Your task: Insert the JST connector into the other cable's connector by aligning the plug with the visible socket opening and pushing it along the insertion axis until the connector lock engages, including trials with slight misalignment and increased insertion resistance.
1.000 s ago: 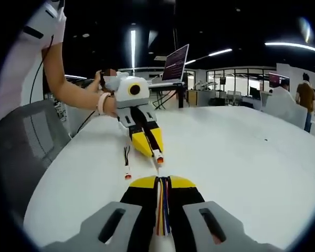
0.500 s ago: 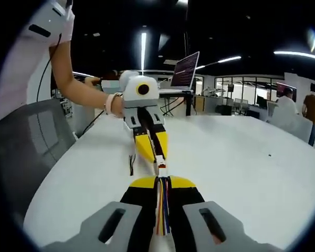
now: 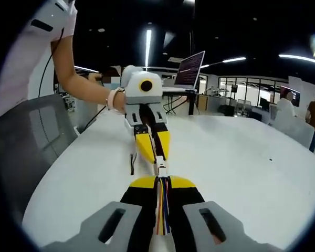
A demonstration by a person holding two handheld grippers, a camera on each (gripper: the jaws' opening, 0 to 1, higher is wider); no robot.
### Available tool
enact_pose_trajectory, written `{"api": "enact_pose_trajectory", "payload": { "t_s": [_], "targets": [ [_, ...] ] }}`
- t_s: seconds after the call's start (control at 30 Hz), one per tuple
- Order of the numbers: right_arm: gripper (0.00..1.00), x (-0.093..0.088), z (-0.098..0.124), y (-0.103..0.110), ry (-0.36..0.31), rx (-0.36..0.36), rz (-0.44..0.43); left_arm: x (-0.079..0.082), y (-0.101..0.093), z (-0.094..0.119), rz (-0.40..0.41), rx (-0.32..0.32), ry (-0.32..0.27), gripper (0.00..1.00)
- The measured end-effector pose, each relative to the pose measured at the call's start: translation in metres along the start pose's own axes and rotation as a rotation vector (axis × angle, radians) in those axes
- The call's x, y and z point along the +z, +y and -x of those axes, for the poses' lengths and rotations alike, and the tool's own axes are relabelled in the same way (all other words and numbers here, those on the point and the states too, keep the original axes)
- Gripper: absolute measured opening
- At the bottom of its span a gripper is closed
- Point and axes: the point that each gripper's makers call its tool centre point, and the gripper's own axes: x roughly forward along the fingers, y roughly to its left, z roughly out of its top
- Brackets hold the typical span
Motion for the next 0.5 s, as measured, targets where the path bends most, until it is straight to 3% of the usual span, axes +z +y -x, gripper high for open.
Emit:
{"api": "enact_pose_trajectory", "payload": {
  "t_s": [0.5],
  "targets": [
    [0.03, 0.0016, 0.0027, -0.0017, -0.003, -0.003, -0.002, 0.0027, 0.0011, -0.0013, -0.012, -0.011, 0.020, 0.01]
  ]
}}
